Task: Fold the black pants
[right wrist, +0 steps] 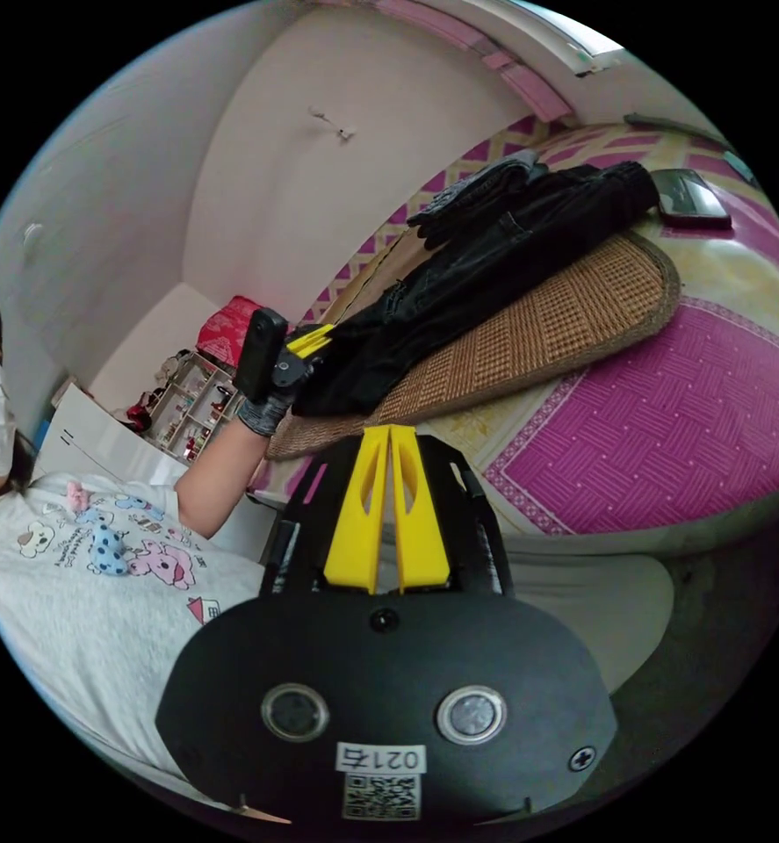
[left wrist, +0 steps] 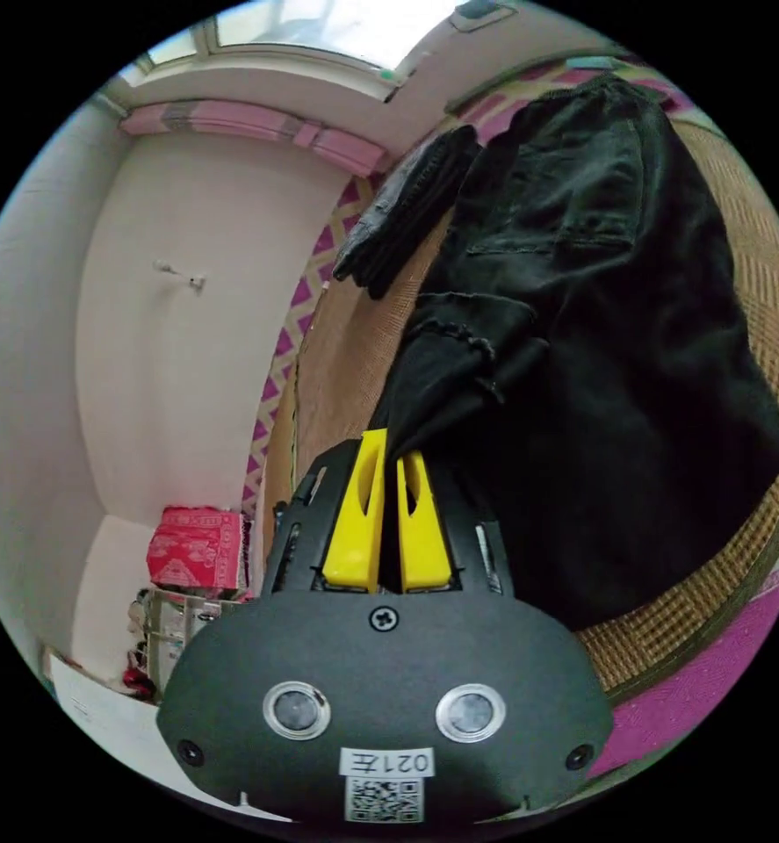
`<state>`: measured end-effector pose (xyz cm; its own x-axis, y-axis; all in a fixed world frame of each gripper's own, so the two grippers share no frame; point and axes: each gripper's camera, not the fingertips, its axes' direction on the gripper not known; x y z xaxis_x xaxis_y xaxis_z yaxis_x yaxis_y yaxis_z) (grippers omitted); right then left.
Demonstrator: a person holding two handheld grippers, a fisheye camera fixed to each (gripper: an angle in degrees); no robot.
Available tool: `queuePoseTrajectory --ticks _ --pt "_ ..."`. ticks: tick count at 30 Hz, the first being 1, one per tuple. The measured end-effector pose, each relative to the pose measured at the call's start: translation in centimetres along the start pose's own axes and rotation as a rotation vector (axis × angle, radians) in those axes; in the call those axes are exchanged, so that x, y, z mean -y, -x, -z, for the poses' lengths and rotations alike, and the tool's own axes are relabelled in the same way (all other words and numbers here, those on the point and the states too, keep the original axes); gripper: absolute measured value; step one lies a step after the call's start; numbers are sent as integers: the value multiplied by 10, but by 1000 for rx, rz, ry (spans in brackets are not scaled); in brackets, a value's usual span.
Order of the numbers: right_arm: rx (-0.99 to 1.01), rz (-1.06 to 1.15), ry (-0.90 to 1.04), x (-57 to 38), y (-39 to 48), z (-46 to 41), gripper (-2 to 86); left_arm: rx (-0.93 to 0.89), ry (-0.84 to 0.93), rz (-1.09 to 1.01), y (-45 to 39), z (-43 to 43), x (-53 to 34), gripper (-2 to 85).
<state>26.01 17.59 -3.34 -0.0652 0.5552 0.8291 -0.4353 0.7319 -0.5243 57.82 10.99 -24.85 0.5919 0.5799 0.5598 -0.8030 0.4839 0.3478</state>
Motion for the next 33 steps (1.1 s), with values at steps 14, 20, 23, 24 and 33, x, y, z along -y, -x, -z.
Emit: queuePoseTrajectory --ticks 14,20,23,24,33 --pt "-237 -282 -276 120 -90 113 114 -467 -13 73 10 19 31 47" --pt "-121 -466 -317 155 -146 128 131 -417 -101 200 29 30 44 50" --pt "-126 -454 -307 159 -147 128 121 -360 -104 76 6 31 75 54" --pt "-116 -454 -301 159 -149 128 115 -330 -102 50 1 32 81 54" --pt "-30 -472 -332 148 -175 151 85 -326 -161 -107 0 64 78 98"
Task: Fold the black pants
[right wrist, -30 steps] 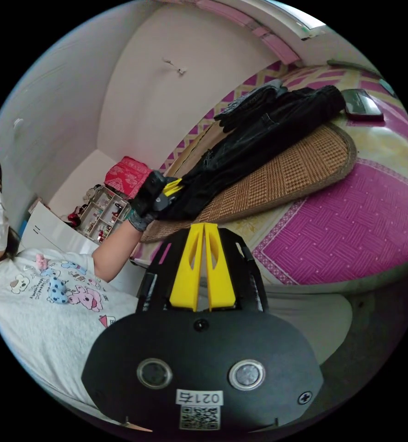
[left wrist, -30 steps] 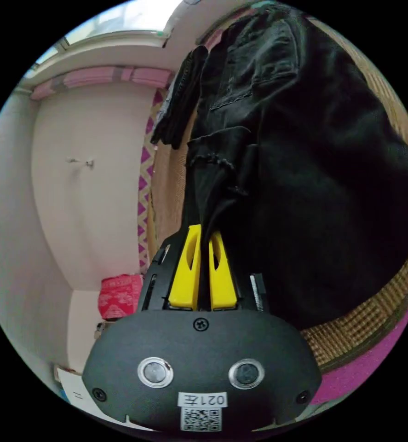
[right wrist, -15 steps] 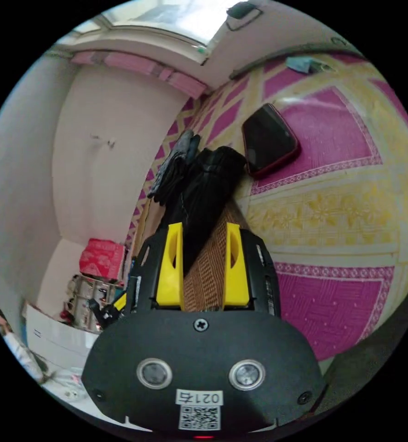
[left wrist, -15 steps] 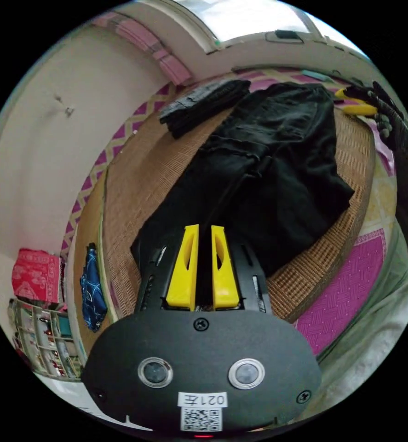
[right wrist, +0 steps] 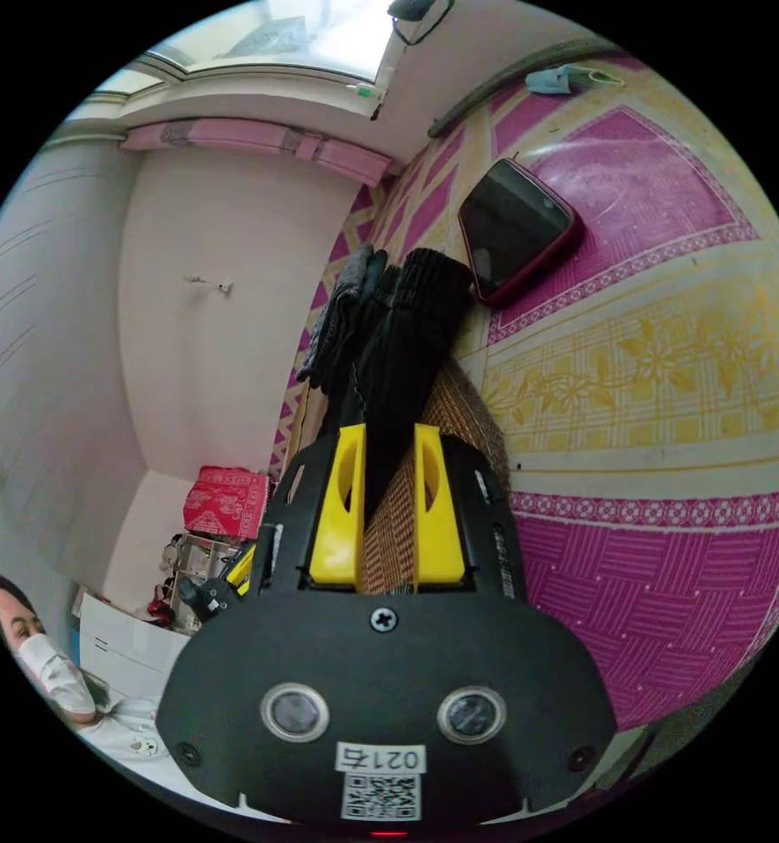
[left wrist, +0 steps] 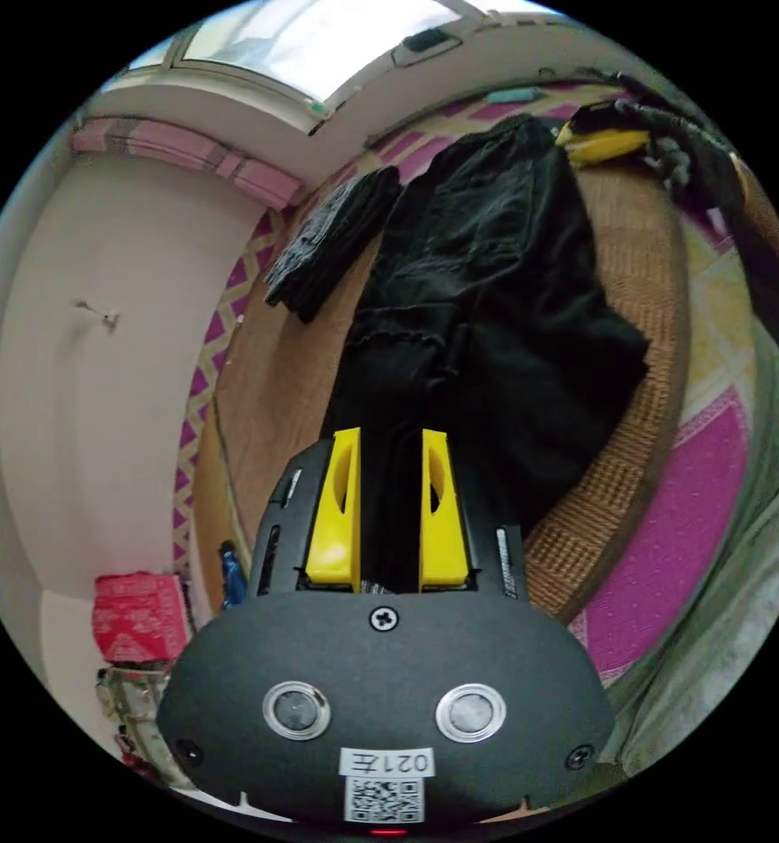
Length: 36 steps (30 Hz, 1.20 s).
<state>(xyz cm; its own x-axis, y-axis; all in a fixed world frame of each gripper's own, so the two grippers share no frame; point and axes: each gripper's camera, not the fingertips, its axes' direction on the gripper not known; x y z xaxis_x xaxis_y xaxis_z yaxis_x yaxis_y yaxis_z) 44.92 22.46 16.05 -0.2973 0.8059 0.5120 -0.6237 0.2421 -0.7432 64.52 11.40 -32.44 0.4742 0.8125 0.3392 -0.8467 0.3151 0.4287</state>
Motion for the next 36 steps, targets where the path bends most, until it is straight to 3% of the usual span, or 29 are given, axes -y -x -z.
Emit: queuePoseTrajectory --ticks 8,12,16,18,23,25,28,30,36 --pt "15 10 8 3 -7 8 83 71 54 -115 -14 -29 11 95" --pt "19 15 10 1 -9 9 82 102 -2 -122 -7 -22 11 87" --pt "27 24 24 -4 -10 6 82 187 41 -185 -6 -35 4 43" --pt "39 18 29 -7 -13 4 81 163 3 -90 12 -33 -9 24" --pt "64 8 34 -16 -18 -2 79 -182 -272 573 130 -2 -88 12" --pt "60 17 40 -23 -17 -8 80 -257 -253 497 129 -12 -96 13" --pt "48 24 44 -32 -15 -17 82 -213 12 162 89 -50 -94 18" --pt "53 25 45 -38 -14 -22 87 -102 -35 152 86 -44 -109 22" --pt "25 -26 -71 -58 -17 -25 108 -84 -202 293 136 -21 -183 29"
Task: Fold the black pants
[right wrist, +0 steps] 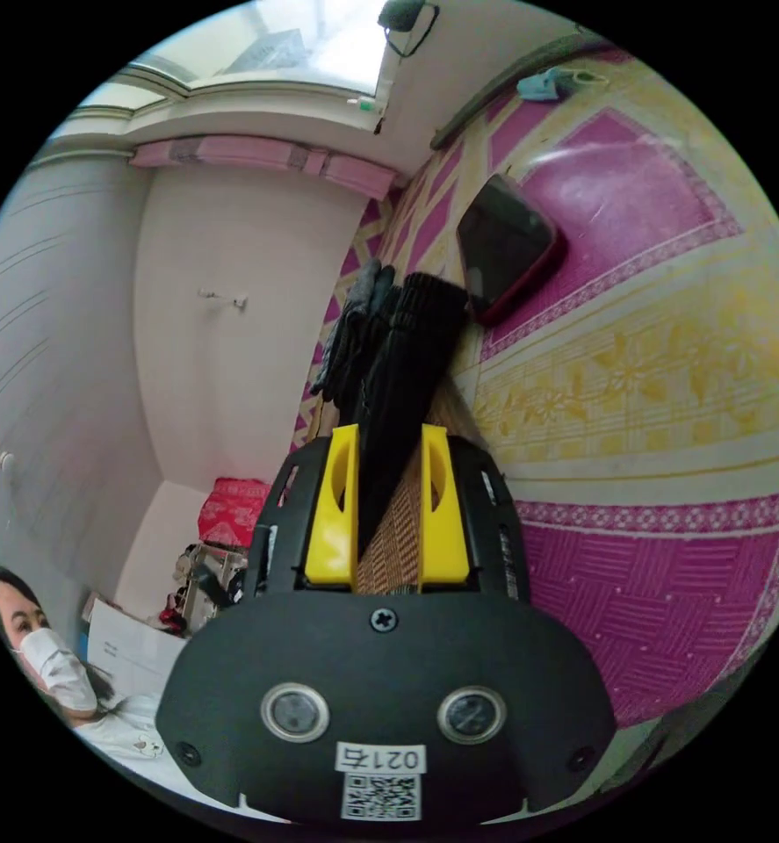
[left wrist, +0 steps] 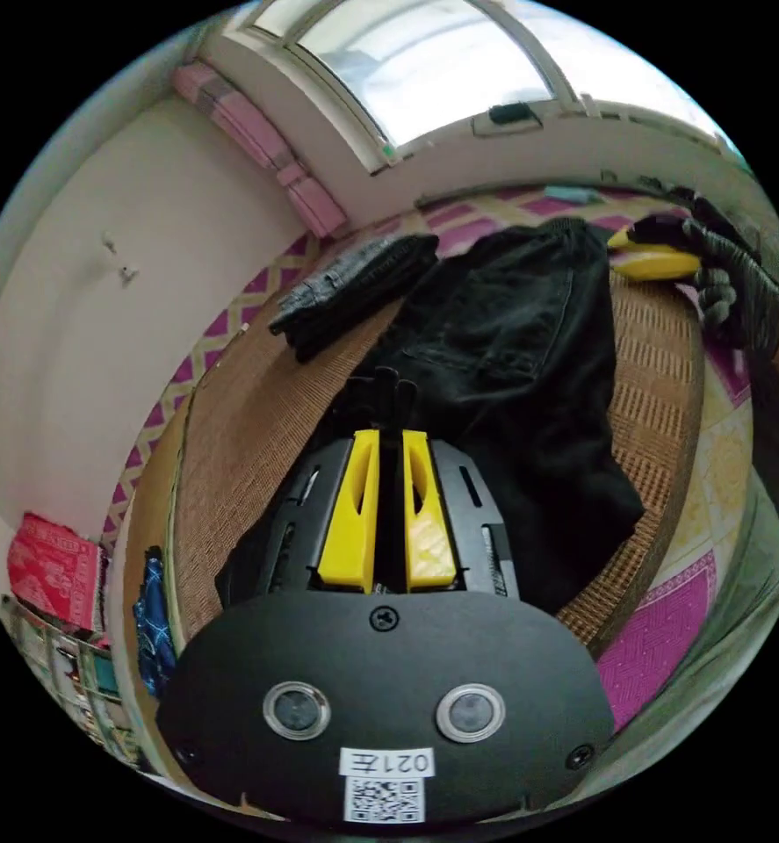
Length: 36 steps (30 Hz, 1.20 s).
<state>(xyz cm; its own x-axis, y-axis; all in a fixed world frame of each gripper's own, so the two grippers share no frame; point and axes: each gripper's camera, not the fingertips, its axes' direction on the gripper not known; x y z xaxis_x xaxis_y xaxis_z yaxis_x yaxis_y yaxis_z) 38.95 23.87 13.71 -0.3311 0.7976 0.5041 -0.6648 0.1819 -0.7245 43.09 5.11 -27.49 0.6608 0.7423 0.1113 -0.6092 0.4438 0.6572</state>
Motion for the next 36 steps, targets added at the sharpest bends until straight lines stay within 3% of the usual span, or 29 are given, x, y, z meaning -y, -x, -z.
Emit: queuePoseTrajectory --ticks 5,10,14,20,22,25,29,33,36 --pt "-3 -59 2 -11 2 -41 116 -206 -178 317 97 46 -73 -3" --pt "-141 -52 39 -27 22 -107 85 -323 -170 470 168 63 -145 -9" --pt "-186 -26 47 -53 47 -131 52 -301 -124 503 210 79 -214 -10" --pt "-382 521 22 -159 251 -195 40 -311 -65 607 269 101 -325 -10" --pt "-492 834 29 -247 346 -248 41 -288 -62 634 283 109 -354 -10" --pt "-531 1170 60 -379 421 -322 42 -288 -72 684 304 121 -397 -10" --pt "-529 1483 177 -545 444 -426 43 -285 -91 760 326 131 -449 -10" --pt "-635 1686 475 -693 377 -554 45 -294 -68 810 341 129 -484 -10" --pt "-647 1697 426 -730 356 -570 45 -288 -53 815 349 131 -504 -10"
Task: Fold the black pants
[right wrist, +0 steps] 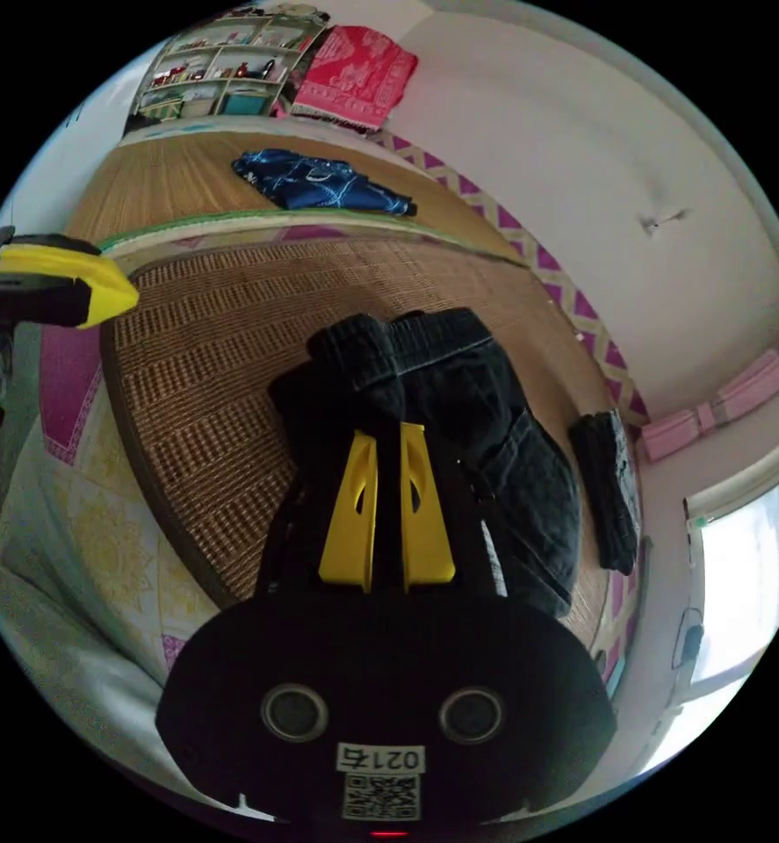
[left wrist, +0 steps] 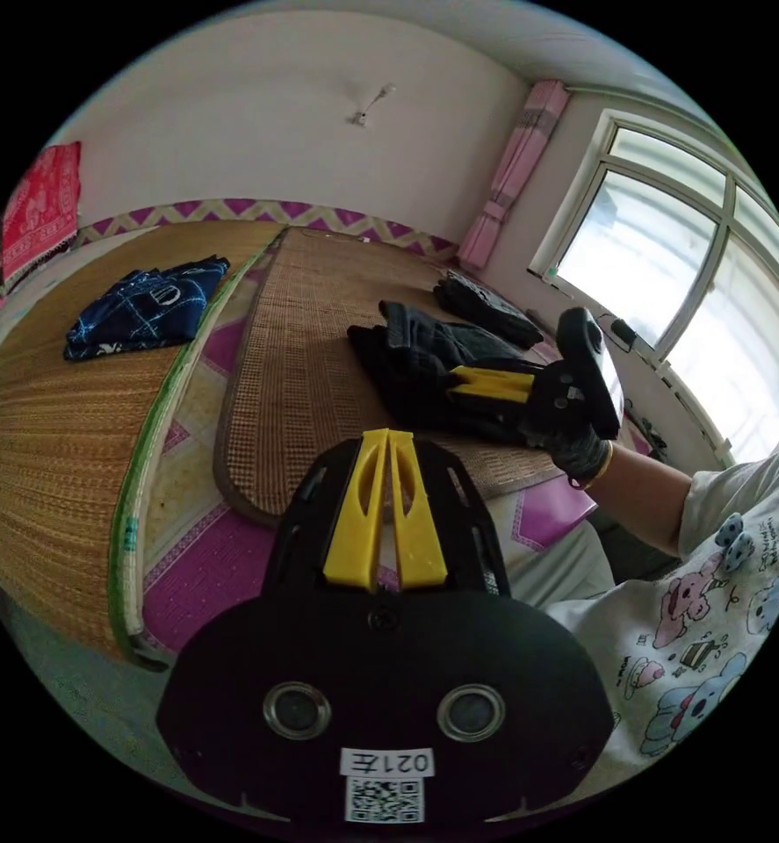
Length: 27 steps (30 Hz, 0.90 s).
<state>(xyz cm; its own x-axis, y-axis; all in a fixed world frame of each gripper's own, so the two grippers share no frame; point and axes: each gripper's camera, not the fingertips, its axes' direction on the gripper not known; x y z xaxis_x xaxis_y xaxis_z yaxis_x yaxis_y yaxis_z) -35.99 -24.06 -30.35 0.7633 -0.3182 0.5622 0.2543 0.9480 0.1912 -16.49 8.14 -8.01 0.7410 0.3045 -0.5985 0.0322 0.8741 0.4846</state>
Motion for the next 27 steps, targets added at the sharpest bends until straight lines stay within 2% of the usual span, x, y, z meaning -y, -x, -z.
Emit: queuePoseTrajectory --ticks 4,6,8,11,12,13,16,20,21,23,25,27 --pt "-5 11 -15 11 31 -2 47 -13 -2 -1 20 1 -1 -10" --pt "-27 92 32 9 60 -23 48 -61 -23 -10 24 -3 6 -10" --pt "-102 119 -2 3 78 -27 48 -149 -71 -27 26 -9 23 -10" --pt "-18 113 4 0 79 -21 49 -241 -114 -53 23 -21 54 -10" --pt "64 107 -3 -4 72 -14 46 -253 -115 -59 22 -25 61 -10" --pt "167 76 -25 -10 58 -6 45 -264 -108 -69 19 -35 74 -10" --pt "266 -143 -64 -33 -2 8 51 -218 -15 -93 15 -75 100 -10" --pt "106 -431 -35 -86 -77 -3 34 -119 215 -99 28 -134 93 -10" --pt "83 -495 46 -105 -94 -22 19 -106 232 -103 31 -139 89 -10" --pt "174 -501 216 -133 -106 -70 5 -155 161 -67 47 -145 73 -10" --pt "288 -549 177 -163 -119 -81 -2 -179 168 -40 54 -148 73 -10" --pt "306 -533 221 -165 -128 -78 -3 -171 170 -35 56 -151 73 -10"
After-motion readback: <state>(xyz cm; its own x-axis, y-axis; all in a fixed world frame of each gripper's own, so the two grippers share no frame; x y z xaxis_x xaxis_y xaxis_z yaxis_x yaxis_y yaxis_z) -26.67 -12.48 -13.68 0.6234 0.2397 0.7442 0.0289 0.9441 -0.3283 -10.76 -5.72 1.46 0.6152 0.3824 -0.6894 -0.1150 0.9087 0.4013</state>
